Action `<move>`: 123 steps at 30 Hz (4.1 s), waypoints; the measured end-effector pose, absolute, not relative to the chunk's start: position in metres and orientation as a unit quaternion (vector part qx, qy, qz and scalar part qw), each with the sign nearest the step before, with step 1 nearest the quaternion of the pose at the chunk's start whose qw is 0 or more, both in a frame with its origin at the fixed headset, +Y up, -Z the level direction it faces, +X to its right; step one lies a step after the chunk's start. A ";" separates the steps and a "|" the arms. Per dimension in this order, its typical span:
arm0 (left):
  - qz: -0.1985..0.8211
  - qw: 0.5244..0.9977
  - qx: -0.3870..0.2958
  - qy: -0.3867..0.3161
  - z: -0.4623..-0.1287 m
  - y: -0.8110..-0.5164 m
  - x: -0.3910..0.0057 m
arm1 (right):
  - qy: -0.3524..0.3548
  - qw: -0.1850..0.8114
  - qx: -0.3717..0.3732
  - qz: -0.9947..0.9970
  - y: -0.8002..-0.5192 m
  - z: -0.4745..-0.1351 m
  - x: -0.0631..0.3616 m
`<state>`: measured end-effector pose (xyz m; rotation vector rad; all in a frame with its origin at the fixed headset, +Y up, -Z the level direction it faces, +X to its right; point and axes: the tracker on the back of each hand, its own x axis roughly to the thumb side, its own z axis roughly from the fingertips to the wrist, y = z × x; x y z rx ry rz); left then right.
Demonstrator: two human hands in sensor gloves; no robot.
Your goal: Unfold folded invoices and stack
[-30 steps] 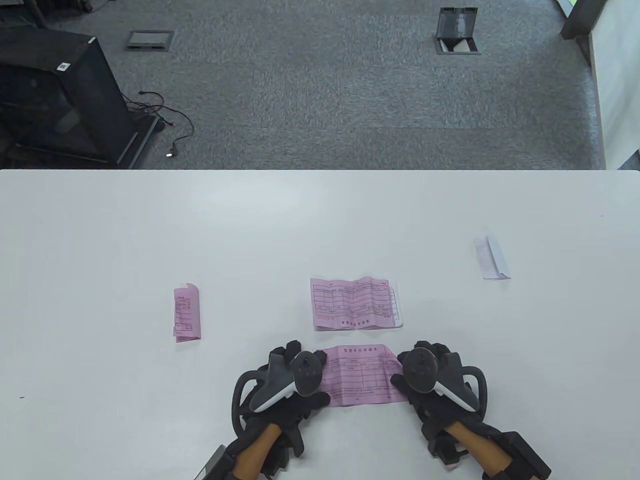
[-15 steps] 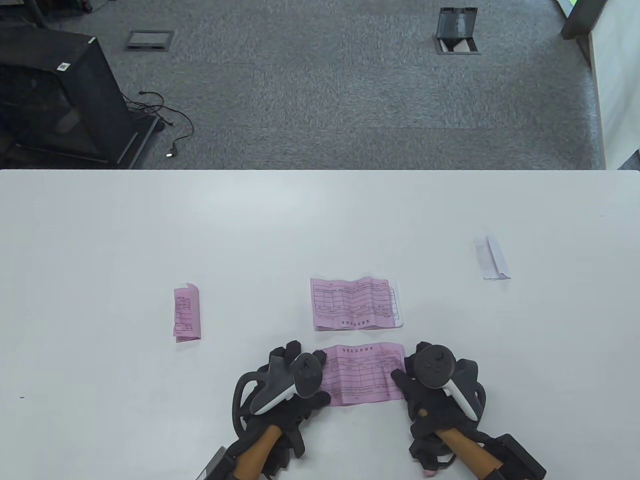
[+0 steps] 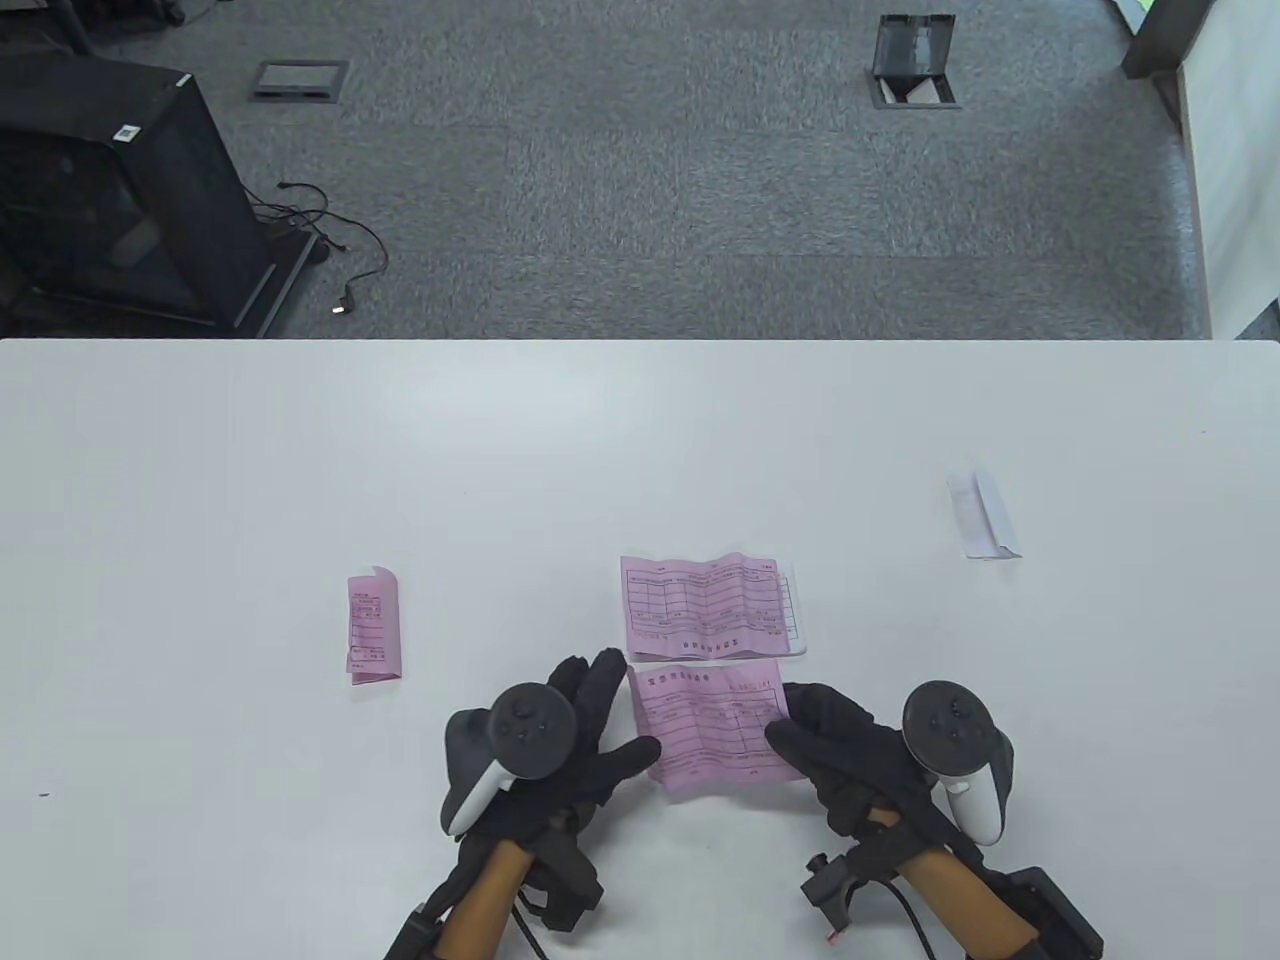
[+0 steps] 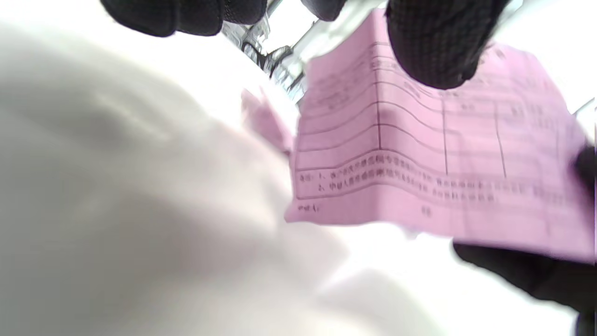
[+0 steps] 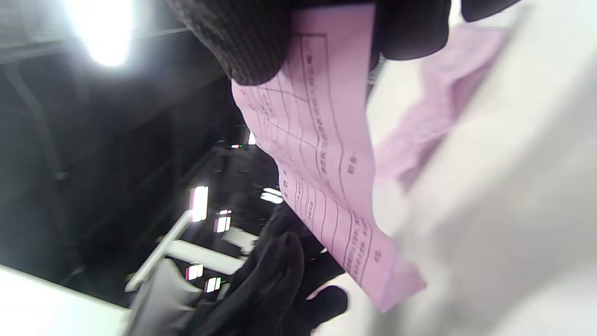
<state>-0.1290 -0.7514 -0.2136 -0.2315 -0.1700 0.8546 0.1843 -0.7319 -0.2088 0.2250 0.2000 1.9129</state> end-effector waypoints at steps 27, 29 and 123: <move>0.608 0.784 -0.058 -0.115 -0.217 -0.759 -0.137 | 0.012 0.601 0.103 0.793 -0.734 -0.223 0.207; 0.574 0.812 -0.041 -0.096 -0.216 -0.757 -0.138 | 0.012 0.592 0.085 0.802 -0.737 -0.226 0.211; 0.189 0.980 0.019 0.062 -0.250 -0.737 -0.141 | 0.004 0.072 -0.249 0.966 -0.734 -0.357 0.296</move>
